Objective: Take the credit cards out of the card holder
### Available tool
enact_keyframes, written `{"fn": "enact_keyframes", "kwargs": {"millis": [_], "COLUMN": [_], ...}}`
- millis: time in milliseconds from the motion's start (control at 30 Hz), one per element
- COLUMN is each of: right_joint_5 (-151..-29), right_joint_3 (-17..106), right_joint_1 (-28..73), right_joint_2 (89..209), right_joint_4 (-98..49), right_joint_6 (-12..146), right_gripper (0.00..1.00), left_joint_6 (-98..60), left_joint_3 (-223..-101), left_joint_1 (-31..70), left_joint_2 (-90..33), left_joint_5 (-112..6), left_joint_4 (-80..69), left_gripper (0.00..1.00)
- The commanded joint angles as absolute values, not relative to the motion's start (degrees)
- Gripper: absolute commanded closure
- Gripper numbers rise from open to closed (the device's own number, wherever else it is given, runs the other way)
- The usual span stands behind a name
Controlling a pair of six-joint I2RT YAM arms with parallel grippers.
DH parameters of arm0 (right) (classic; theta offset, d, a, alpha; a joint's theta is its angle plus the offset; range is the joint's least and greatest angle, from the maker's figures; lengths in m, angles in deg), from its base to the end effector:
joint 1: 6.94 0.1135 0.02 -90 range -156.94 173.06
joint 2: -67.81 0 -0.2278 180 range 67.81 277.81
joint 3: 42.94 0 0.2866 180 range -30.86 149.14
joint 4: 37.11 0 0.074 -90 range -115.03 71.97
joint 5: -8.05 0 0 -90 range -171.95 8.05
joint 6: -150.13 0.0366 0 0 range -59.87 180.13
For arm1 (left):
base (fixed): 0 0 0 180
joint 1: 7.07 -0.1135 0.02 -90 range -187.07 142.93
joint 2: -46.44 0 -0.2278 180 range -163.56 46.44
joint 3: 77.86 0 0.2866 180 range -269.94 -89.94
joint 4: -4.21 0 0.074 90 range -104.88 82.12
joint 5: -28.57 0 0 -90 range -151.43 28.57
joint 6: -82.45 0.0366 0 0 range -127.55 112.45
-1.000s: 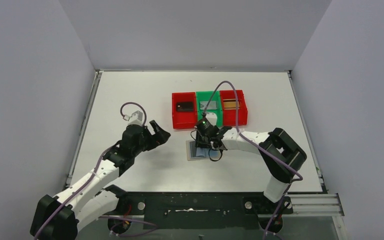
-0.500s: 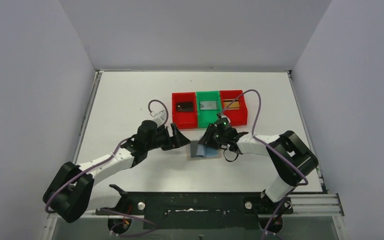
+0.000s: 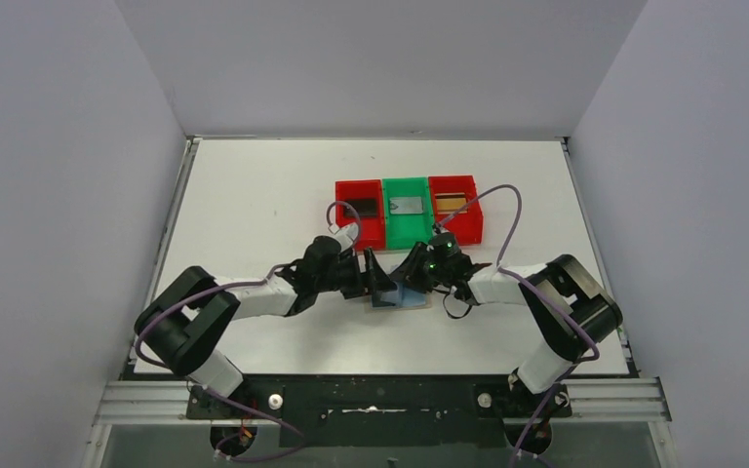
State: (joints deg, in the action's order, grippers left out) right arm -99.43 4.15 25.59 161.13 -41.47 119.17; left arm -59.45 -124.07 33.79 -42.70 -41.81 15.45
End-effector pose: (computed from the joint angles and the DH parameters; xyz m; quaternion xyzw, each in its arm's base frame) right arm 0.2576 0.1773 0.0613 0.1466 0.8926 0.3856 0.1816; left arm 0.2330 -0.2178 0.0891 -0.0002 0.8645 -0.4502 0.2235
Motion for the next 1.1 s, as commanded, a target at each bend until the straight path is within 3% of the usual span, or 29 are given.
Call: {"fn": "enact_keyframes", "kwargs": {"millis": [0,433,1067], "right_joint_5": [-98.67,-98.61,-104.08], "right_joint_3": [3.59,3.77,0.76], "right_joint_1": [24.94,24.53,22.10], "right_joint_2": [161.94,162.46,162.65], "right_joint_4": [-42.46,-41.85,-49.27], "right_joint_6": [119.46,119.15,120.11], "right_gripper": [0.71,0.70,0.63], "left_joint_6": [-59.72,-57.84,-64.19], "left_joint_3": [-127.38,-133.95,-128.20], "left_joint_1": [34.15,34.50,32.75], "left_joint_2": [-45.20,-50.32,-52.65], "left_joint_5": [-40.72,-47.32,-36.34], "left_joint_4": [21.13,8.93,20.02], "left_gripper": [0.30,0.31,0.33]}}
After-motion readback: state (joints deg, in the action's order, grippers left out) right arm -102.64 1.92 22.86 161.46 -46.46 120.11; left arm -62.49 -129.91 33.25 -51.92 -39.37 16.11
